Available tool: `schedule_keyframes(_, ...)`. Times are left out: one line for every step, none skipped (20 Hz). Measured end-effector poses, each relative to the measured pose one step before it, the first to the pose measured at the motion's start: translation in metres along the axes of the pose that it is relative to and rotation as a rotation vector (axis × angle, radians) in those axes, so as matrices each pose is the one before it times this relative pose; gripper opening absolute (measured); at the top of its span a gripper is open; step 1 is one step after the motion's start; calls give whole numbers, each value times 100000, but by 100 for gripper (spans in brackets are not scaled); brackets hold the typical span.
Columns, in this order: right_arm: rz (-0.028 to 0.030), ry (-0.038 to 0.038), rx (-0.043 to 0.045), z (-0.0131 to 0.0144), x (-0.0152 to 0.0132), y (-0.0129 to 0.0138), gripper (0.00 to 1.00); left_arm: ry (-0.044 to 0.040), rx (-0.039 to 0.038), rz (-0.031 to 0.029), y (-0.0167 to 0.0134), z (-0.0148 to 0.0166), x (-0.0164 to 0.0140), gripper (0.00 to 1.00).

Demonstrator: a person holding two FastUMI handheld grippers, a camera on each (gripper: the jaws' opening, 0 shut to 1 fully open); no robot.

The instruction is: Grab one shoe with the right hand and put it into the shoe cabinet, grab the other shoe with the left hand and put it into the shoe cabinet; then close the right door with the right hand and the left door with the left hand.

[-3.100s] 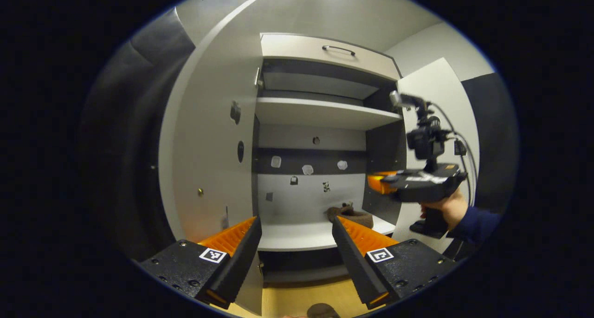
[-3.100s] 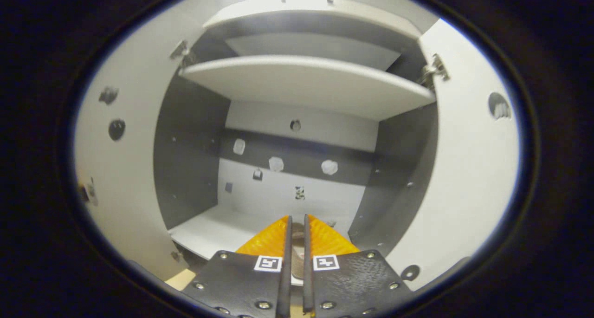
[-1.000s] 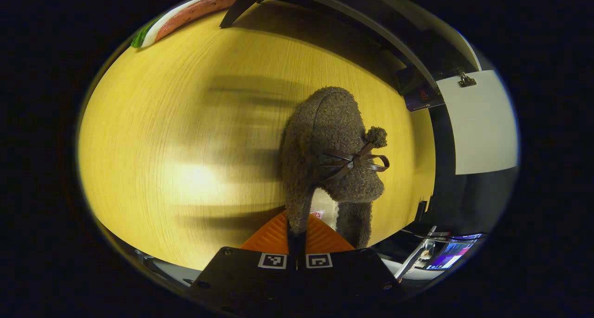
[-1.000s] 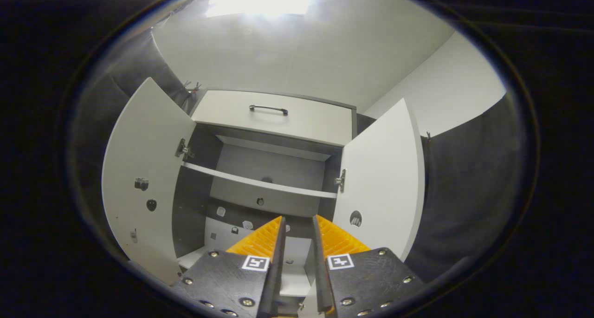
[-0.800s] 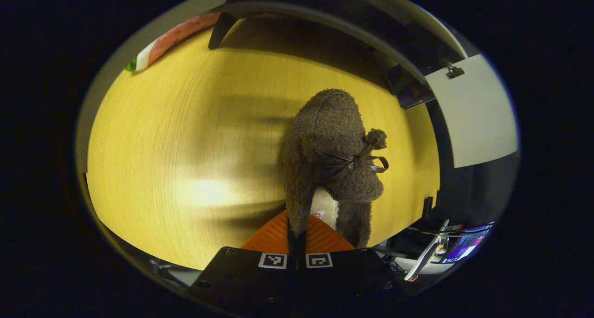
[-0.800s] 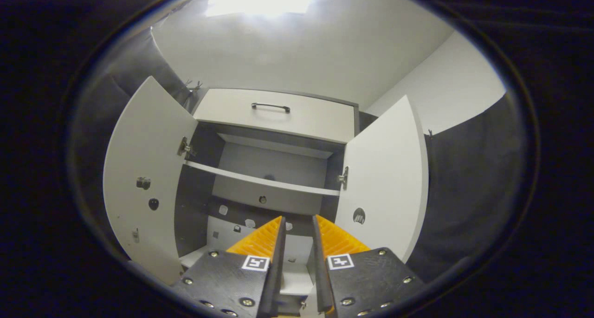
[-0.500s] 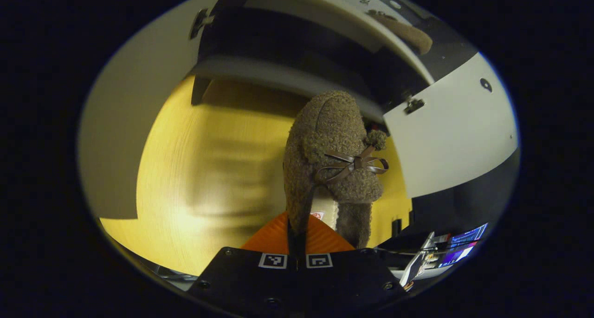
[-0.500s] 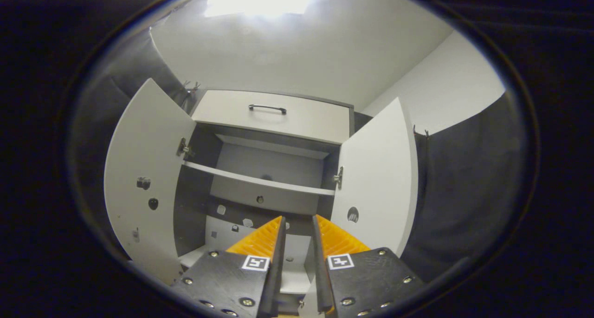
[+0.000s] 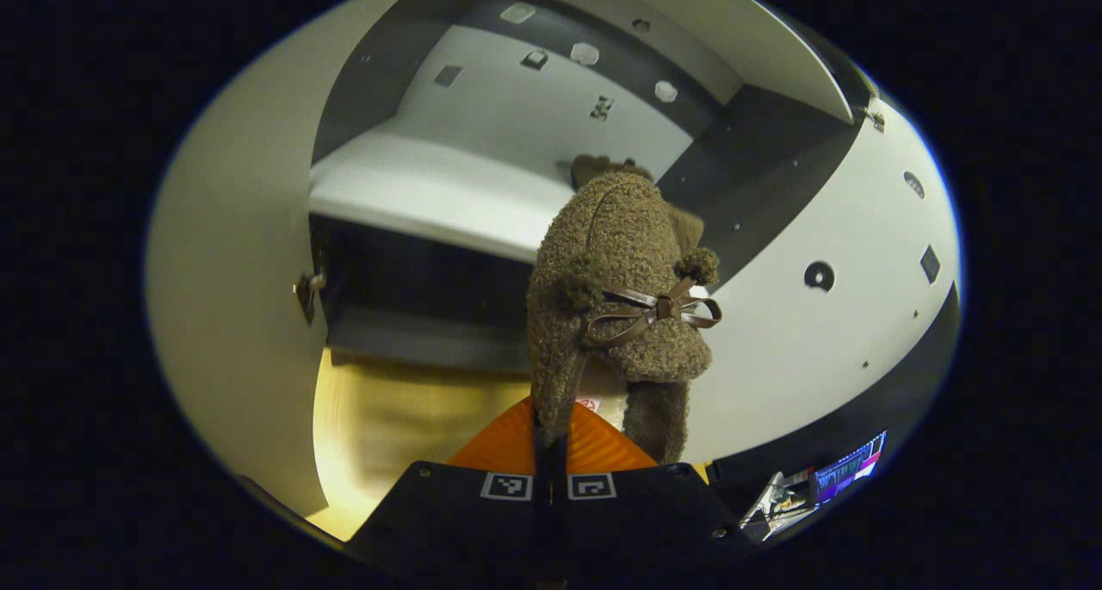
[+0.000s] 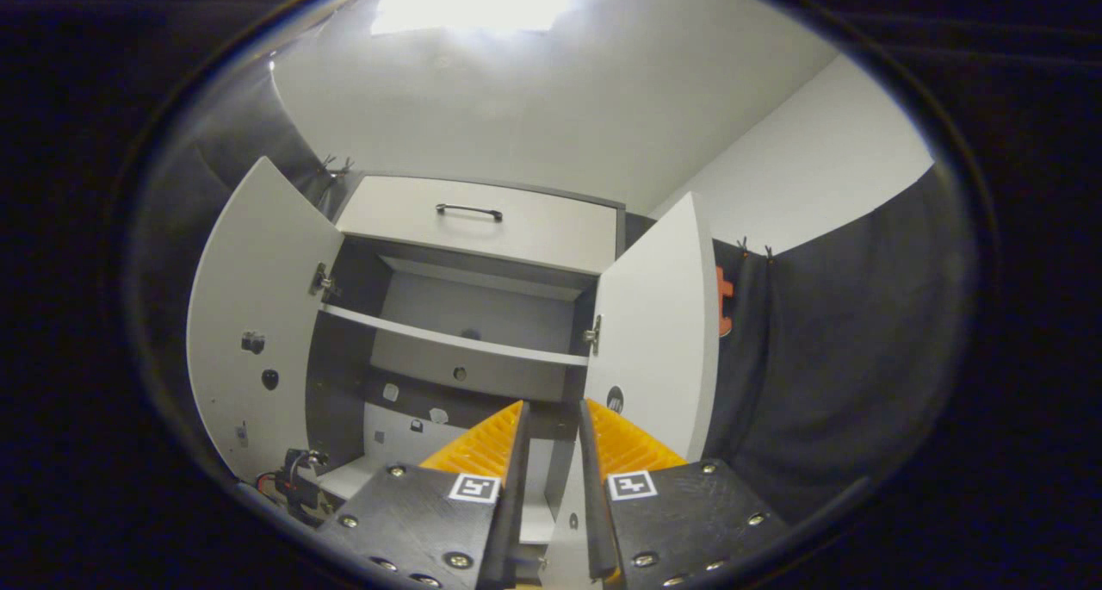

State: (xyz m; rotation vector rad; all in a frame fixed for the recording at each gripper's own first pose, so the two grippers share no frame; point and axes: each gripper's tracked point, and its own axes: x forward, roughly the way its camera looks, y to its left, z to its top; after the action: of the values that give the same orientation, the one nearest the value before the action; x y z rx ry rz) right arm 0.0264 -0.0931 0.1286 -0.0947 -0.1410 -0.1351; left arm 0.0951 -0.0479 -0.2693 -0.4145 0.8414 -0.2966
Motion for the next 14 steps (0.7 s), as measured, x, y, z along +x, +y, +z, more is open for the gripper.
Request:
schedule_keyframes(-976, -214, -83, -16, 21, -378, 31, -2093, 411, 164, -185, 1815, 492, 1)
schedule_keyframes(-978, -188, -147, 47, -56, -410, 31, -2136, 421, 650, -180, 1217, 550, 1)
schedule_keyframes(-968, -155, -290, 37, -74, -487, 31, -2326, 692, 760, -46, 1483, 786, 1)
schedule_keyframes(-984, -212, -363, 13, -43, -424, 31, -1838, 708, 1006, -169, 1052, 840, 1)
schedule_keyframes(-1123, -49, -427, -31, -10, -512, 31, -1621, 816, 1208, 203, 1204, 780, 1)
schedule_keyframes(-856, -151, -373, 74, -65, -411, 31, -1144, 577, 1386, 560, 1088, 653, 1)
schedule_keyframes(-1144, 112, -545, -75, 37, -471, 31, -1129, 246, 1011, 52, 879, 492, 1)
schedule_keyframes(-1478, 423, -582, -144, -84, -522, 31, -766, -566, 726, 131, 674, 498, 1)
schedule_keyframes(-940, 231, -360, -96, -2, -381, 31, -1049, -595, 293, 12, 940, 426, 1)
schedule_keyframes(-375, 168, -133, 0, -1, -261, 31, -803, -8, 691, 14, 567, 453, 1)
schedule_keyframes(-335, 256, -94, -171, 46, -73, 31, -919, 822, 918, 145, 753, 640, 1)
schedule_keyframes(-604, 720, -209, -139, 80, -77, 31, -529, 418, 1186, 355, 471, 548, 1)
schedule_keyframes(-335, 808, -98, -209, 4, -164, 31, 621, 377, 1027, 286, 251, 522, 1)
schedule_keyframes(-234, 637, -237, -135, -13, -112, 31, 853, 86, 1054, 57, 15, 292, 1)
